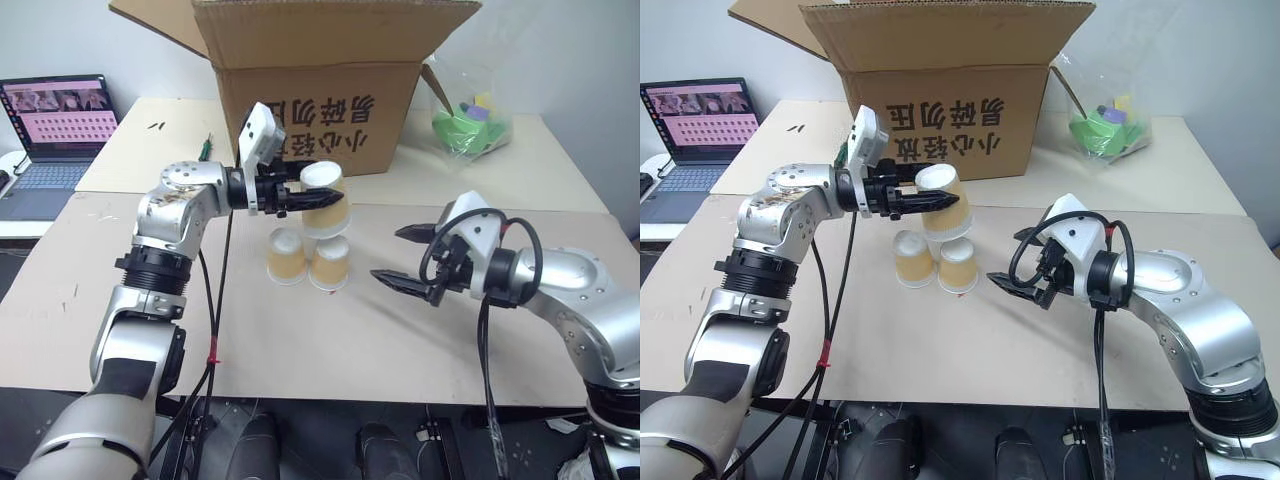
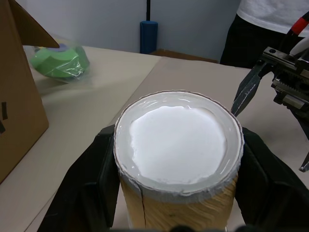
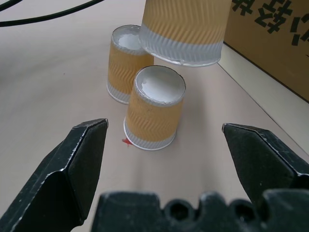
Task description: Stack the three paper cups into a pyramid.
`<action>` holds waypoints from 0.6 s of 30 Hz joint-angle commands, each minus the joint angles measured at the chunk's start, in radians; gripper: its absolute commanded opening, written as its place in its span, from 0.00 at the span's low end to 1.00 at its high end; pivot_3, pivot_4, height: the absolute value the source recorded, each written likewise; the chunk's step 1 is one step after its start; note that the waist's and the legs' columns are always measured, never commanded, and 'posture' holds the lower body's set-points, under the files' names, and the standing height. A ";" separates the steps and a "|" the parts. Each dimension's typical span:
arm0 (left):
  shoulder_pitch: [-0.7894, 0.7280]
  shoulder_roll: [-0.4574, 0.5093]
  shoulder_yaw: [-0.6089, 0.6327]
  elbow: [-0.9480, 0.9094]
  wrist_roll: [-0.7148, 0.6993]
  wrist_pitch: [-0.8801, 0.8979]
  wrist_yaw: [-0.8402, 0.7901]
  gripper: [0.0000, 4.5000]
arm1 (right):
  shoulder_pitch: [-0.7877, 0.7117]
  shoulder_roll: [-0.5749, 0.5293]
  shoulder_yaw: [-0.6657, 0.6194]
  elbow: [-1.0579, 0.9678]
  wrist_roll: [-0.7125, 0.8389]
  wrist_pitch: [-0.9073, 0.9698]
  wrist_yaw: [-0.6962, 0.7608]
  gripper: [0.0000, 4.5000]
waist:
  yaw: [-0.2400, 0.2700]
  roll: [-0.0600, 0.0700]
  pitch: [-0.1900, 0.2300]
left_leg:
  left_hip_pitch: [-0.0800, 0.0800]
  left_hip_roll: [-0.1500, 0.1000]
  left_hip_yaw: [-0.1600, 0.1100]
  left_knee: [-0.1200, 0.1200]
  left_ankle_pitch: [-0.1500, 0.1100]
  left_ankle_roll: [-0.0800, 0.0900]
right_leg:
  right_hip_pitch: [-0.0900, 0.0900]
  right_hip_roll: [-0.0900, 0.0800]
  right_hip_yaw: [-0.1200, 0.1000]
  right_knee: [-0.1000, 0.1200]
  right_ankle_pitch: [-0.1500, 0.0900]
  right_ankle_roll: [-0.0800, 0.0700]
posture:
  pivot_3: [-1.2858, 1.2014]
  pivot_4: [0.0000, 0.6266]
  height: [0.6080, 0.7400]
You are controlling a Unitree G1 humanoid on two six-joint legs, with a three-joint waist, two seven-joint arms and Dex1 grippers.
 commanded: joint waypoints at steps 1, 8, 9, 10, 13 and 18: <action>-0.002 0.014 0.005 -0.049 0.009 -0.006 -0.021 0.62 | 0.000 -0.006 -0.040 -0.032 0.006 -0.015 -0.009 1.00 | 0.000 0.000 0.000 | 0.000 0.000 0.000 0.000 0.000 0.000 | 0.000 0.000 0.000 0.000 0.000 0.000 | 0.52 0.24 0.74; 0.037 0.032 0.013 -0.086 0.027 -0.004 -0.026 0.62 | -0.004 -0.007 -0.039 -0.023 0.005 -0.021 -0.004 1.00 | 0.000 0.000 0.000 | 0.000 0.000 0.000 0.000 0.000 0.000 | 0.000 0.000 0.000 0.000 0.000 0.000 | 0.52 0.24 0.74; 0.041 0.033 0.015 -0.091 0.026 -0.001 -0.025 0.62 | -0.004 -0.007 -0.038 -0.022 0.005 -0.021 -0.003 1.00 | 0.000 0.000 0.000 | 0.000 0.000 0.000 0.000 0.000 0.000 | 0.000 0.000 0.000 0.000 0.000 0.000 | 0.52 0.24 0.74; 0.047 0.035 0.017 -0.096 0.026 0.003 -0.022 0.62 | -0.006 -0.007 -0.039 -0.021 0.005 -0.021 -0.002 1.00 | 0.000 0.000 0.000 | 0.000 0.000 0.000 0.000 0.000 0.000 | 0.000 0.000 0.000 0.000 0.000 0.000 | 0.52 0.24 0.74; 0.078 0.040 0.013 -0.116 0.038 -0.009 -0.017 0.62 | -0.016 -0.008 -0.041 -0.009 0.007 -0.023 0.003 1.00 | 0.000 0.000 0.000 | 0.000 0.000 0.000 0.000 0.000 0.000 | 0.000 0.000 0.000 0.000 0.000 0.000 | 0.52 0.24 0.74; 0.097 0.034 0.011 -0.137 0.044 -0.015 0.000 0.62 | -0.025 -0.011 -0.048 0.004 0.009 -0.028 0.011 1.00 | 0.001 0.000 0.000 | 0.000 0.000 0.000 0.001 0.000 0.000 | 0.000 0.000 0.000 0.001 0.000 0.000 | 0.52 0.24 0.74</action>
